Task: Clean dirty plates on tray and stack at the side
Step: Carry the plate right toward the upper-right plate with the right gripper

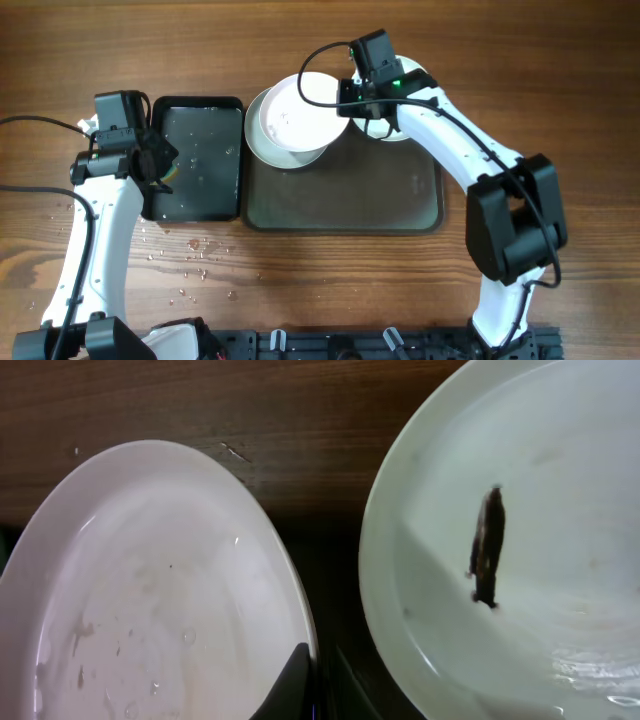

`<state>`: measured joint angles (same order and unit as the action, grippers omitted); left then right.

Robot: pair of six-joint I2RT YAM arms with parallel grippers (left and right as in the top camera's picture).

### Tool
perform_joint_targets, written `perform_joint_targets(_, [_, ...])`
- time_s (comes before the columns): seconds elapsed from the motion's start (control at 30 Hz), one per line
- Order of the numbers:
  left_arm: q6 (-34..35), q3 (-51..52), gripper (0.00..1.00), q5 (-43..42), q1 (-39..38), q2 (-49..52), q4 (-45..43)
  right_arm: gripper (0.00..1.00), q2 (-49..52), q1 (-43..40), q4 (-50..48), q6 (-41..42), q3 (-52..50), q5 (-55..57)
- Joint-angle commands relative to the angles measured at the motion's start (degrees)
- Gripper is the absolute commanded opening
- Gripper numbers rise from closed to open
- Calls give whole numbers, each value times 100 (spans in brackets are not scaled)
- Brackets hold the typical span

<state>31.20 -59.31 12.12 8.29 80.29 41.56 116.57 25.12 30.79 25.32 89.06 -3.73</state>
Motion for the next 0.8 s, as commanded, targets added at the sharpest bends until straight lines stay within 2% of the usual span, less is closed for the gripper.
perform_joint_targets(0.0, [-94, 13, 4, 9, -20, -66, -42, 4, 256, 48, -72, 55, -59, -81])
perform_joint_targets(0.43, [-94, 13, 4, 9, -20, -66, -39, 6, 426, 380, -365, 35, -59, 96])
perform_joint_targets(0.63, [-94, 13, 4, 9, -20, -66, -42, 16, 555, 431, -417, 33, -59, 120])
perform_joint_targets(0.67, [-94, 13, 4, 9, -20, -66, -42, 25, 595, 431, -415, 33, -59, 109])
perform_joint_targets(0.77, [-94, 13, 4, 9, -20, -66, -42, 39, 675, 428, -411, 33, -59, 111])
